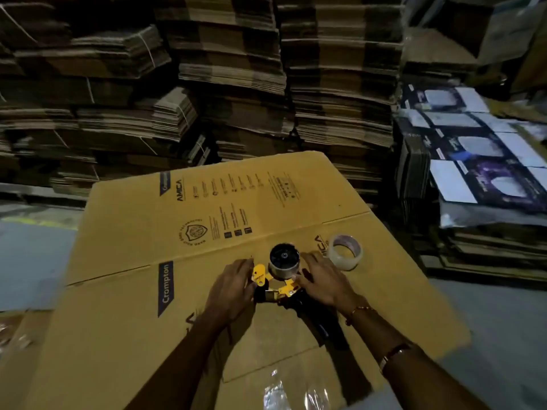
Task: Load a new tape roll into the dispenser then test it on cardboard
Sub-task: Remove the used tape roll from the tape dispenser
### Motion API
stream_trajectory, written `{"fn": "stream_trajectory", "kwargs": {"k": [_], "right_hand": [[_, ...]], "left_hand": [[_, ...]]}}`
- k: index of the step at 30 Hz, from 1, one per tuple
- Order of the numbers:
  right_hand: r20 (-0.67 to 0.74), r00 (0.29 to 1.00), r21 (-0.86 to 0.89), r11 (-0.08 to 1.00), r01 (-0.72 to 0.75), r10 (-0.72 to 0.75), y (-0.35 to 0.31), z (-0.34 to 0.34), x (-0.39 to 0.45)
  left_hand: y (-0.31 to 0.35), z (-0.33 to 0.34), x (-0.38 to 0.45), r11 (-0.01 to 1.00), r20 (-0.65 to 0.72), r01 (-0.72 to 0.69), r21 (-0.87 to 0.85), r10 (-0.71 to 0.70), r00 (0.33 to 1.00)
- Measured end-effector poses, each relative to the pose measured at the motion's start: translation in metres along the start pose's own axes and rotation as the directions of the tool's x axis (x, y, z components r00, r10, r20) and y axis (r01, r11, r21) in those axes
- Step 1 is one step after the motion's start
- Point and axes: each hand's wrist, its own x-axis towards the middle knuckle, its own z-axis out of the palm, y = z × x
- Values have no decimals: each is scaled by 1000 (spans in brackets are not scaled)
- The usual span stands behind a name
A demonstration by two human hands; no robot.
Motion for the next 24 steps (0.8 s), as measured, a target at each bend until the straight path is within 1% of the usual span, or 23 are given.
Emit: {"fn": "stream_trajectory", "kwargs": {"k": [2, 5, 10, 12, 14, 19, 22, 24], "right_hand": [[19, 999, 26, 999, -46, 46, 0, 5, -10], [98, 991, 77, 992, -98, 90, 6, 16, -30], [169, 983, 165, 981, -102, 73, 7, 27, -52], [164, 983, 209, 971, -116, 83, 4, 34, -57], [131, 985, 261, 955, -141, 110, 1, 39, -58], [161, 977, 369, 910, -190, 139, -7, 50, -59], [193, 973, 428, 881, -201, 128, -8, 58, -64], [197, 975, 472, 861, -189, 106, -7, 64, -71]], "left_hand": [[2, 8, -8, 998, 16, 6, -67, -5, 1000], [6, 21, -23, 996, 43, 15, -83, -11, 999], [10, 34, -35, 983, -9, 36, -181, -39, 999], [13, 37, -37, 966, -24, 41, -255, -49, 999], [12, 38, -38, 938, -29, 58, -343, -73, 997], [8, 39, -45, 856, -35, 115, -505, -153, 988], [16, 40, -53, 763, -66, 162, -626, -259, 964], [24, 45, -61, 677, -78, 202, -708, -359, 930]]}}
